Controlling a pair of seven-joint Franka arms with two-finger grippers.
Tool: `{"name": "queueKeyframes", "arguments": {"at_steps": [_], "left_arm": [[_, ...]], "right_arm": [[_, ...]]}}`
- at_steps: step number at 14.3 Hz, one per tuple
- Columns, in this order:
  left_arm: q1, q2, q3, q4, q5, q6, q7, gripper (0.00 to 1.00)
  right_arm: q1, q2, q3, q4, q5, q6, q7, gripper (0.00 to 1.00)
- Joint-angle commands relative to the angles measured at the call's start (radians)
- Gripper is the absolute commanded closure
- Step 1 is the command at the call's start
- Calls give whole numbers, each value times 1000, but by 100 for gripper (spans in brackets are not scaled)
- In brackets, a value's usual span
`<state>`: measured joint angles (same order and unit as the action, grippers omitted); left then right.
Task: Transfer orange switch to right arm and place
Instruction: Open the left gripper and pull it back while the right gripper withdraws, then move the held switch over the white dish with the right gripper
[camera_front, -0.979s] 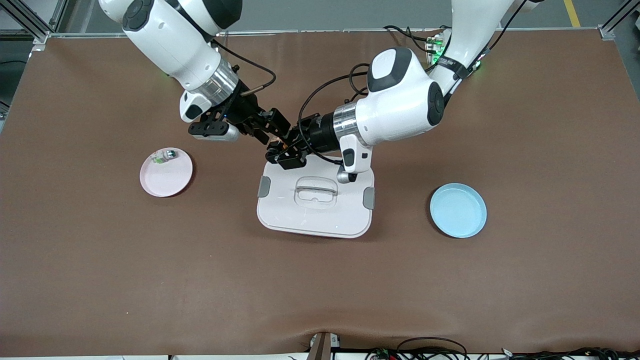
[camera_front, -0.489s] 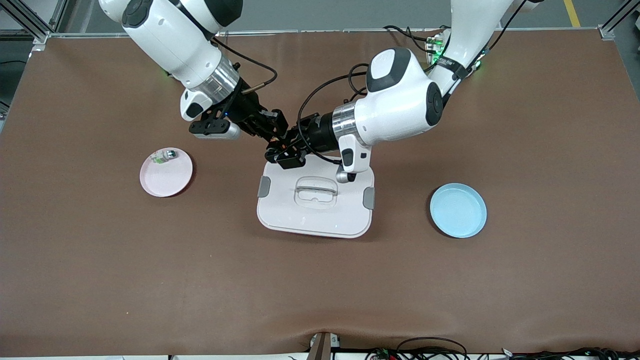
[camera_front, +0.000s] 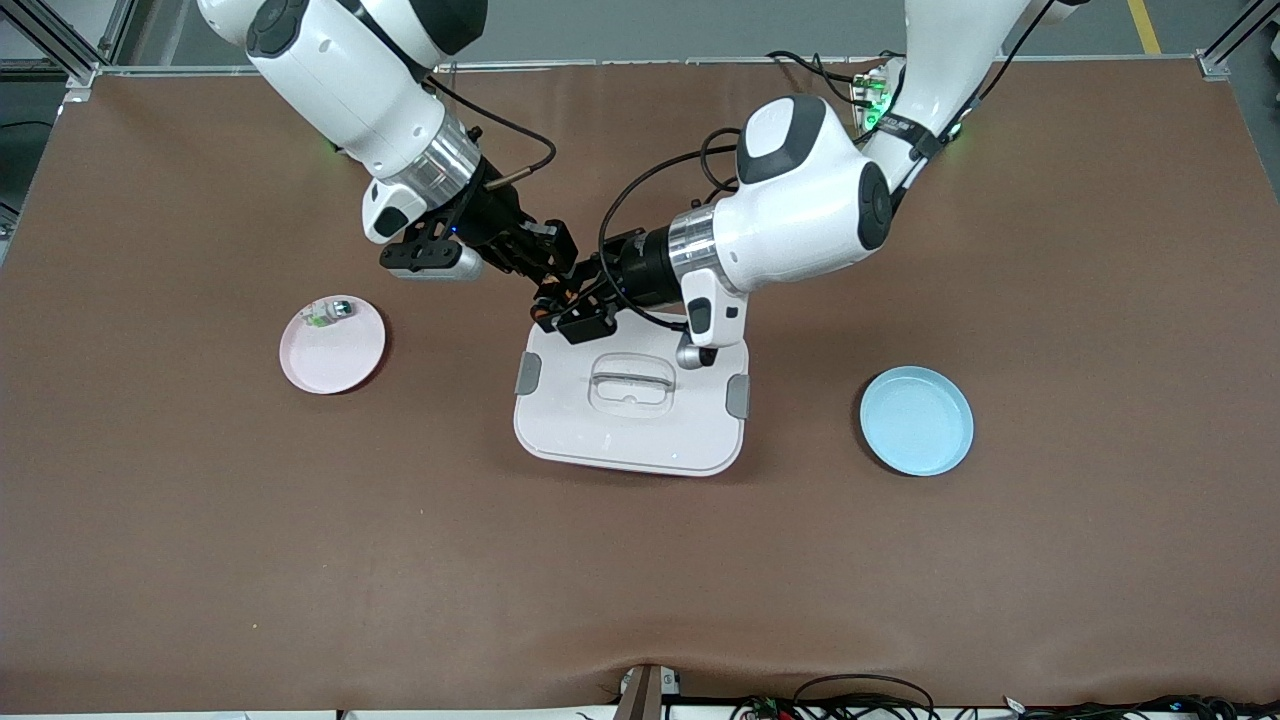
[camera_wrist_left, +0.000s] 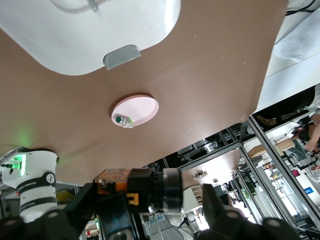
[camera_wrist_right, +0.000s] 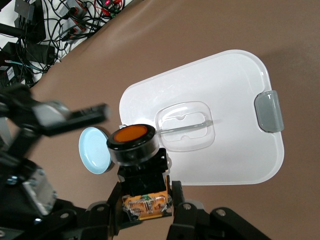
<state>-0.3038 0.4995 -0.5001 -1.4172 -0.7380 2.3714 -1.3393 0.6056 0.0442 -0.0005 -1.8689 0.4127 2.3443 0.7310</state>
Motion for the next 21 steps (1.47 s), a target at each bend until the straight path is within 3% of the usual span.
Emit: {"name": "queueKeyframes", "arguments": {"at_steps": [1, 4, 8, 9, 12, 15, 17, 21], "left_arm": [[24, -44, 8, 4, 44, -1, -6, 0], [63, -90, 8, 4, 159, -81, -12, 0], [193, -140, 5, 4, 306, -219, 0, 0], [224, -144, 2, 6, 360, -242, 24, 0], [284, -174, 8, 3, 504, -300, 170, 0], [342, -173, 8, -2, 597, -362, 349, 0], [408, -173, 8, -2, 691, -453, 489, 0], [497, -173, 8, 1, 862, -557, 754, 0]], "right_arm": [[11, 8, -10, 11, 15, -16, -4, 100], [2, 2, -12, 10, 5, -54, -48, 100], [-49, -36, -20, -1, -11, -256, -249, 100], [-67, -49, -19, -1, -49, -308, -302, 100], [-113, -82, -19, -3, -199, -434, -483, 100], [-187, -138, -19, -42, -219, -514, -690, 100], [-233, -208, -19, -113, -293, -520, -856, 100], [-387, -274, -19, -194, -376, -540, -1328, 100]]}}
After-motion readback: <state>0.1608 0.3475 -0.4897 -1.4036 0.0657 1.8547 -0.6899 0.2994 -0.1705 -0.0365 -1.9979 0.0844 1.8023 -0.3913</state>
